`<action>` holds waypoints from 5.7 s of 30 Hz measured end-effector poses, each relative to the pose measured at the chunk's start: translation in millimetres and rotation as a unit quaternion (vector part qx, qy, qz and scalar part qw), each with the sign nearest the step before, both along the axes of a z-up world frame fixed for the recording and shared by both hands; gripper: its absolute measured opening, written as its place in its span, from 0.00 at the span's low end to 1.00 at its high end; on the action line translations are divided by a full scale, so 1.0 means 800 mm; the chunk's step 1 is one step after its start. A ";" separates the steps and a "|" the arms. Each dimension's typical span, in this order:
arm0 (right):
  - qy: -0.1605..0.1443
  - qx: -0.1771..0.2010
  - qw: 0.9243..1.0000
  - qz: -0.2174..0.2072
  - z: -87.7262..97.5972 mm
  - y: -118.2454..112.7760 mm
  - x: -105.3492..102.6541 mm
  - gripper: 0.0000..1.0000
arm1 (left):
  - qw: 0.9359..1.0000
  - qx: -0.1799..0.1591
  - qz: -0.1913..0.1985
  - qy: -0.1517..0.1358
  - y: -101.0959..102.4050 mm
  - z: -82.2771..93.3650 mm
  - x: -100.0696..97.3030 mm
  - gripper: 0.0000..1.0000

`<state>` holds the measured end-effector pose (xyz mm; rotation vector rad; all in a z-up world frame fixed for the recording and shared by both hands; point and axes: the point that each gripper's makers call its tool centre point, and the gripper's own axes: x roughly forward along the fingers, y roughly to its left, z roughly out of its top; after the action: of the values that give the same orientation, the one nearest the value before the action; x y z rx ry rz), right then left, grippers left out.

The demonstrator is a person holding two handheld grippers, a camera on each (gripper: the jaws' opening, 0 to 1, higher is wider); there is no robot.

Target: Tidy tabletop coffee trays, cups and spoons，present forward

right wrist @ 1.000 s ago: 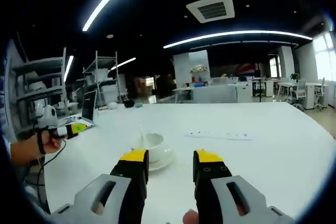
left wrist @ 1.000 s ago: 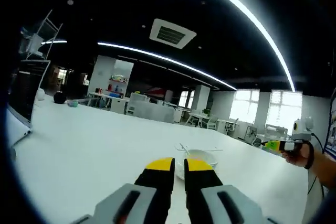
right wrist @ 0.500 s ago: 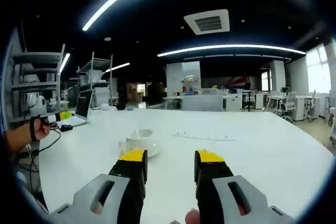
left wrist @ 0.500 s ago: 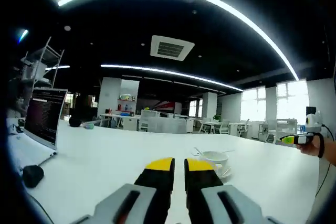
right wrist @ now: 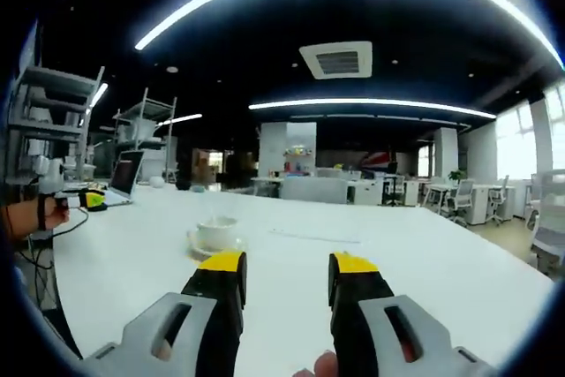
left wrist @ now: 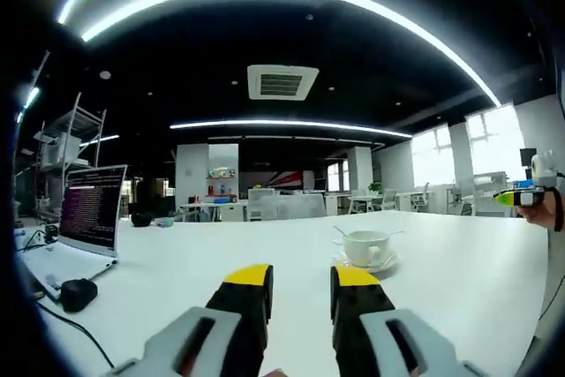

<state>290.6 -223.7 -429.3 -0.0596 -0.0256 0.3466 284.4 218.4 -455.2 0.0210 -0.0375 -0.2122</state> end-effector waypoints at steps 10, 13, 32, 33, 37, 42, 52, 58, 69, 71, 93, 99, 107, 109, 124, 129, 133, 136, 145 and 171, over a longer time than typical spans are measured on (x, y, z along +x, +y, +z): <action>0.008 -0.009 1.000 -0.008 -0.019 -0.015 -0.021 0.38 | 1.000 0.006 0.000 0.003 -0.012 -0.014 -0.017 0.28; 0.014 -0.005 1.000 -0.015 -0.028 -0.020 -0.025 0.38 | 1.000 0.002 -0.017 0.014 -0.023 -0.022 -0.020 0.28; 0.038 0.013 0.999 -0.003 -0.047 0.000 -0.021 0.38 | 1.000 0.015 -0.023 0.016 -0.028 -0.027 -0.019 0.29; 0.038 0.012 0.999 -0.003 -0.047 0.001 -0.021 0.38 | 1.000 0.014 -0.022 0.015 -0.026 -0.027 -0.019 0.29; 0.038 0.012 0.999 -0.003 -0.047 0.002 -0.021 0.38 | 1.000 0.013 -0.021 0.013 -0.025 -0.026 -0.020 0.29; 0.041 0.012 0.999 0.000 -0.049 0.007 -0.020 0.38 | 1.000 0.013 -0.020 0.014 -0.024 -0.027 -0.021 0.29; 0.042 0.016 0.999 0.001 -0.049 0.009 -0.021 0.37 | 1.000 0.015 -0.017 0.013 -0.020 -0.027 -0.022 0.29; 0.044 0.021 0.999 0.000 -0.050 0.006 -0.023 0.37 | 1.000 0.017 -0.016 0.013 -0.018 -0.027 -0.023 0.29; 0.051 0.021 0.998 0.005 -0.056 0.011 -0.026 0.36 | 0.999 0.017 -0.023 0.017 -0.027 -0.030 -0.024 0.29; 0.052 0.024 0.998 0.006 -0.056 0.011 -0.026 0.36 | 0.999 0.017 -0.024 0.016 -0.028 -0.030 -0.023 0.29; 0.059 0.018 0.998 0.032 -0.053 0.046 -0.016 0.35 | 0.999 0.020 -0.029 0.019 -0.025 -0.033 -0.028 0.29; 0.061 0.012 0.997 0.043 -0.052 0.059 -0.013 0.35 | 0.999 0.020 -0.026 0.016 -0.016 -0.029 -0.028 0.29; 0.064 0.008 0.997 0.049 -0.053 0.063 -0.015 0.35 | 0.999 0.021 -0.030 0.020 -0.017 -0.032 -0.027 0.29; 0.064 0.008 0.997 0.050 -0.053 0.063 -0.015 0.35 | 0.999 0.023 -0.033 0.021 -0.021 -0.032 -0.026 0.29; 0.065 0.010 0.996 0.052 -0.053 0.063 -0.017 0.35 | 0.999 0.027 -0.040 0.019 -0.029 -0.026 -0.024 0.28; 0.065 0.012 0.997 0.051 -0.053 0.061 -0.016 0.35 | 0.999 0.029 -0.041 0.019 -0.030 -0.027 -0.024 0.28; 0.066 0.011 0.996 0.051 -0.055 0.061 -0.017 0.35 | 0.999 0.030 -0.041 0.020 -0.029 -0.027 -0.024 0.28; 0.068 0.010 0.996 0.050 -0.057 0.060 -0.017 0.35 | 0.999 0.029 -0.041 0.020 -0.029 -0.027 -0.024 0.28; 0.069 0.010 0.996 0.051 -0.058 0.060 -0.018 0.35 | 0.998 0.031 -0.041 0.021 -0.029 -0.028 -0.025 0.28; 0.073 0.009 0.996 0.054 -0.062 0.059 -0.024 0.35 | 0.999 0.029 -0.040 0.021 -0.029 -0.027 -0.030 0.28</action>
<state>271.8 -176.4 -479.2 -0.0145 0.1137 0.4575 260.7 195.5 -476.8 0.0736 0.0093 -0.2928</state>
